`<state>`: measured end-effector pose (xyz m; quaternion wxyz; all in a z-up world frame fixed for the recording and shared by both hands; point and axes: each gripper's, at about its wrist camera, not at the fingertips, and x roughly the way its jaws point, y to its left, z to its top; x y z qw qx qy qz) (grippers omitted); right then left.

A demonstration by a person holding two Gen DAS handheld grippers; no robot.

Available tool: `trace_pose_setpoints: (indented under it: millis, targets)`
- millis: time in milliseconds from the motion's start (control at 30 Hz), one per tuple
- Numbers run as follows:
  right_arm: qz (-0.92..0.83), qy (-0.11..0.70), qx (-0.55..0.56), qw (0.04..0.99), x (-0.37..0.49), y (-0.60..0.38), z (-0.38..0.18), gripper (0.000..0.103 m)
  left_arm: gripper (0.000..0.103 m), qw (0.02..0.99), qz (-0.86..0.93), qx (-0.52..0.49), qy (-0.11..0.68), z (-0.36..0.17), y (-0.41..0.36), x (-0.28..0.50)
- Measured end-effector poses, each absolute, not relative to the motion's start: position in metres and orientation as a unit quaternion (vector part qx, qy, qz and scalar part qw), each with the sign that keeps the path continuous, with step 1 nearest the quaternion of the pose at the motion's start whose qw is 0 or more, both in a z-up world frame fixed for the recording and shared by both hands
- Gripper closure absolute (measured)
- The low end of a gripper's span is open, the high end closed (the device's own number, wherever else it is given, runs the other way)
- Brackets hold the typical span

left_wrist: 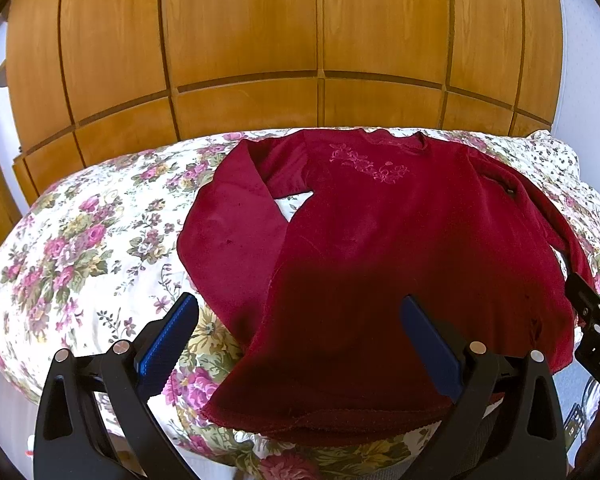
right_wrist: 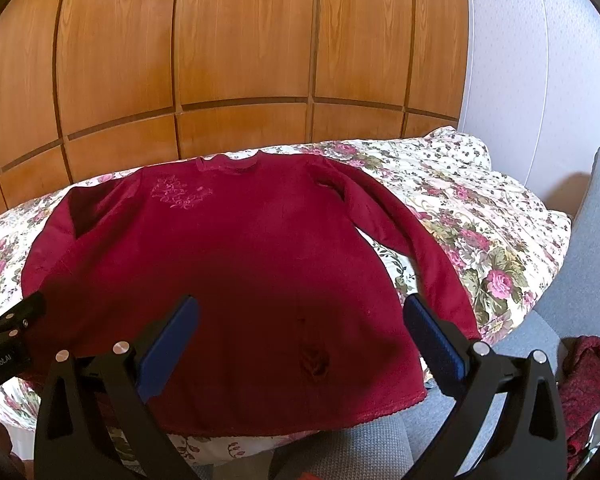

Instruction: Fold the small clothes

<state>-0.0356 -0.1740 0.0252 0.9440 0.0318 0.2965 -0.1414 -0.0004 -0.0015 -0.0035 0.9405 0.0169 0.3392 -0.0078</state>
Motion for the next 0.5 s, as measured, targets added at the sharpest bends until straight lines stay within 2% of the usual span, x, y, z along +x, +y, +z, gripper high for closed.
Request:
trace_pose_setpoints:
  millis: [500]
  targets:
    - [-0.138,0.296,0.034,0.945,-0.0344,-0.1744,0.0246,0.002,0.003,0.940,-0.008,0.017,0.340,-0.0046,-0.0007,-0.0003]
